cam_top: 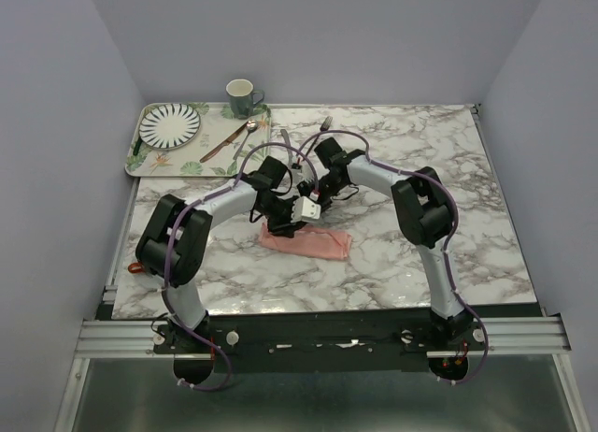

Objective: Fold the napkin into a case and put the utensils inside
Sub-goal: Smooth out the smaller rectangle-folded napkin at the center of the board.

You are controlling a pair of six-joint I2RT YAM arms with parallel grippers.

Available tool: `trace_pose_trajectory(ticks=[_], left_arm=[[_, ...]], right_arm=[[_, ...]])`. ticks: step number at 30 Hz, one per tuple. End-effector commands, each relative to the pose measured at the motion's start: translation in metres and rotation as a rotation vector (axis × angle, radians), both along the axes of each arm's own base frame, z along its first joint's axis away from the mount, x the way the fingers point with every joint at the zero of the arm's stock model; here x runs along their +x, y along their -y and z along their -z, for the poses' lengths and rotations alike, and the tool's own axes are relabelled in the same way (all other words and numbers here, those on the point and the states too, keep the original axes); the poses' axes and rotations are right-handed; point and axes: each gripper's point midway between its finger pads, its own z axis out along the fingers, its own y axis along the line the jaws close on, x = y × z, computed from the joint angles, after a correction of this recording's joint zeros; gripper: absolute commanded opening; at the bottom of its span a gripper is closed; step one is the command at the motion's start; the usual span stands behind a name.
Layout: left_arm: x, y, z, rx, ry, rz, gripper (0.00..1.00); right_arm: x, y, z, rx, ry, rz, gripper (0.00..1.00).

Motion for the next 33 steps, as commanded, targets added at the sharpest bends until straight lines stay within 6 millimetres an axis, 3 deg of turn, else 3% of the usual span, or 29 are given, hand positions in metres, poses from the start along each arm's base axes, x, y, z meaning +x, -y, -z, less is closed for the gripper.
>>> trace_pose_trajectory(ticks=[1, 10, 17, 21, 26, 33], left_arm=[[0.014, 0.001, 0.007, 0.074, 0.060, 0.002, 0.47], [0.013, 0.002, 0.017, 0.114, 0.052, -0.001, 0.42], [0.012, 0.004, 0.014, 0.116, 0.048, 0.005, 0.21], [0.018, 0.010, 0.005, 0.099, 0.045, -0.025, 0.10], [0.026, 0.018, -0.004, 0.073, 0.044, -0.051, 0.06], [0.021, 0.019, 0.004, 0.114, 0.051, -0.017, 0.04]], right_arm=[[-0.008, 0.002, 0.013, -0.034, -0.037, -0.008, 0.22], [-0.011, 0.002, 0.014, -0.022, -0.038, -0.026, 0.11], [-0.011, 0.001, 0.013, -0.010, -0.036, -0.037, 0.01], [-0.013, -0.001, 0.011, -0.001, -0.034, -0.047, 0.01], [-0.015, -0.001, 0.009, 0.008, -0.034, -0.054, 0.01], [-0.014, -0.001, 0.007, 0.006, -0.025, -0.056, 0.01]])
